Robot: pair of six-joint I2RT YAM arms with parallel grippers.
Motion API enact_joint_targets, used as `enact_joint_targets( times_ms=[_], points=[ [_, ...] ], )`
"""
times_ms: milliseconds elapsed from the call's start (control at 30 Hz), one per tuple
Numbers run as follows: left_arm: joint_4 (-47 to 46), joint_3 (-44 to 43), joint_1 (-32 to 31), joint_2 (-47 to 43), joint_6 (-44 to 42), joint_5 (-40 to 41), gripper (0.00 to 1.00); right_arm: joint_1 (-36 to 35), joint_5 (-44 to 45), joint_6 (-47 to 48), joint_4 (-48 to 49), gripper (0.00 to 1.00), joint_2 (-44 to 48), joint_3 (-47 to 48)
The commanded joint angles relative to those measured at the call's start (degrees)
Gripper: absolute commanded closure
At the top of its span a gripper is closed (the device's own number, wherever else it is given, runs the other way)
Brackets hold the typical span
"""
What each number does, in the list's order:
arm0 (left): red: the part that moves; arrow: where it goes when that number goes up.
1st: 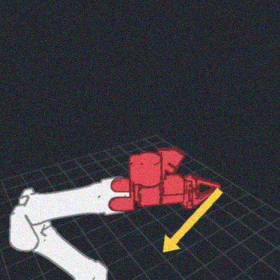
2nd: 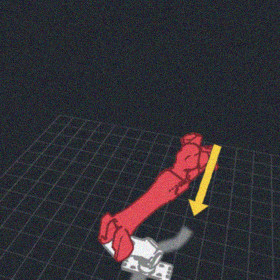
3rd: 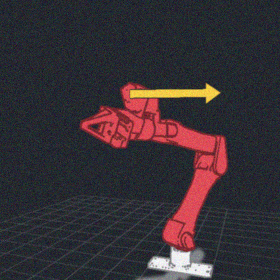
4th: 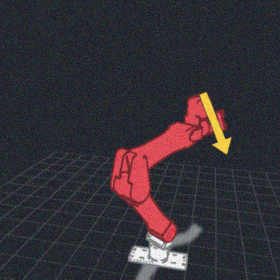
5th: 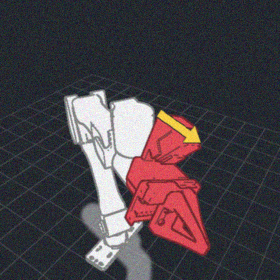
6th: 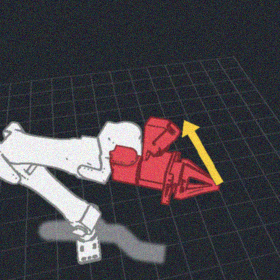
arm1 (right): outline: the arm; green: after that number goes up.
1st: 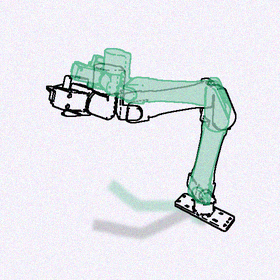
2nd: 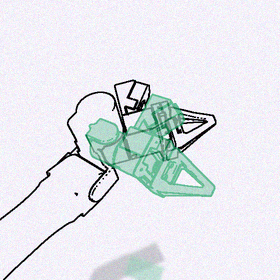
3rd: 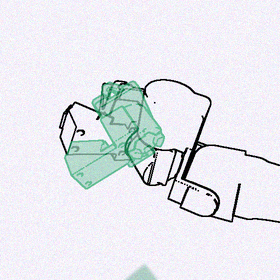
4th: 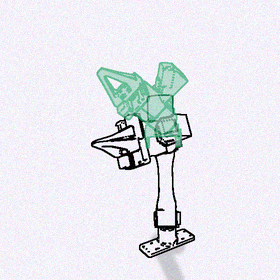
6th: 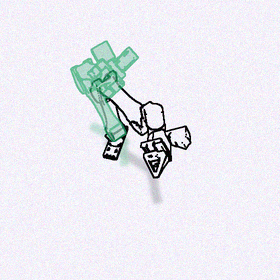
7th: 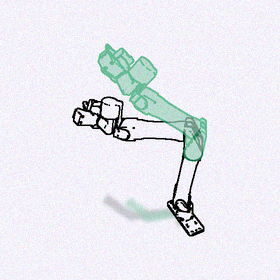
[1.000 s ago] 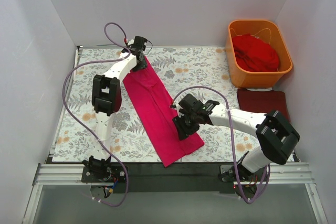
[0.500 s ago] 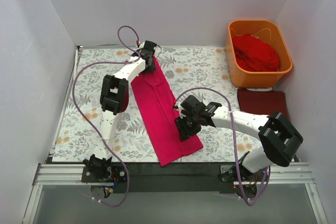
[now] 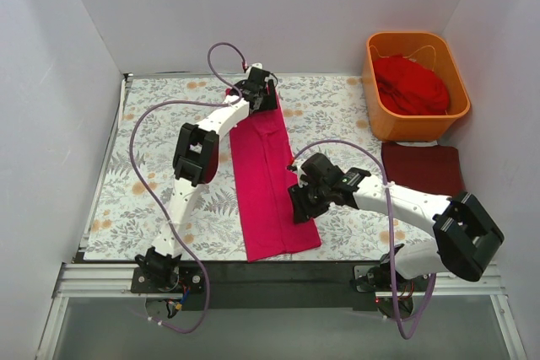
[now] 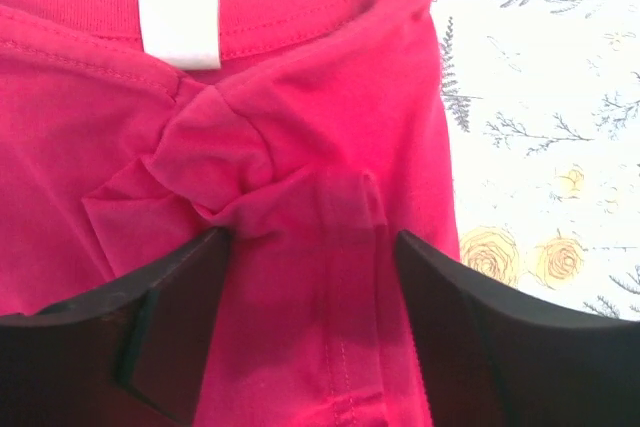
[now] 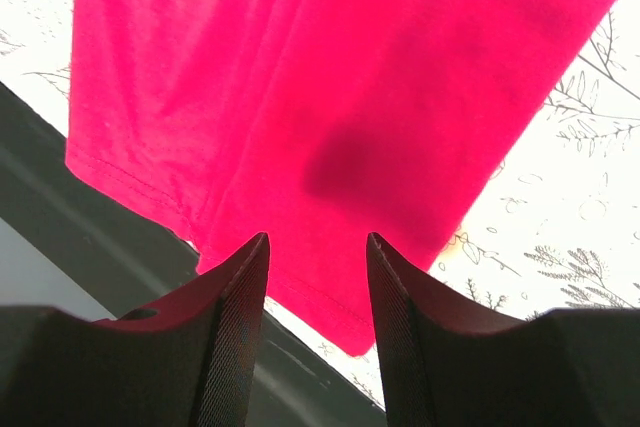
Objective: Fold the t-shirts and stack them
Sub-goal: Fold the tshirt
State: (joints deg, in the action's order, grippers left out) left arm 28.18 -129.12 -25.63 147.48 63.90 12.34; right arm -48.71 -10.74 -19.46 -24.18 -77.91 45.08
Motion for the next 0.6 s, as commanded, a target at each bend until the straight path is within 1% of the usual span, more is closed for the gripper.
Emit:
enact_joint_targets(
  times_ms=[0,67,133,167,400,467,533,567],
  points=[
    [-3.48,5.61,0.32,-7.54,0.44,-1.18,0.3,0.1,-1.3,-0.75,2.65,0.5,1.79,-1.22],
    [-4.01,7.38,0.4,-12.62,0.44,-1.0,0.27,0.1,-1.21,-0.93,3.26,0.5,2.06,-1.4],
    [-4.01,9.06,0.31,-15.89,0.52,-0.82,0.26,0.1,-0.34,-1.54,3.18,0.5,2.41,-1.22],
    [-4.01,9.58,0.4,-19.3,0.7,-0.74,0.26,0.19,0.45,-1.89,3.18,0.5,2.5,-1.31],
    [-3.05,16.61,0.23,-33.28,2.02,-0.3,0.24,3.18,1.6,-5.05,2.39,0.5,5.39,-3.85],
    [-0.34,20.65,0.31,-36.46,4.2,-0.12,0.25,4.41,2.56,-5.85,1.25,0.5,6.27,-5.26],
    [2.21,24.69,0.14,-41.64,5.62,-1.17,0.25,5.73,2.48,-6.2,-0.33,0.5,6.89,-6.31],
    [4.92,29.84,0.05,-43.49,8.06,-1.26,0.25,6.08,1.96,-6.81,-0.6,0.5,7.76,-7.54]
  ],
)
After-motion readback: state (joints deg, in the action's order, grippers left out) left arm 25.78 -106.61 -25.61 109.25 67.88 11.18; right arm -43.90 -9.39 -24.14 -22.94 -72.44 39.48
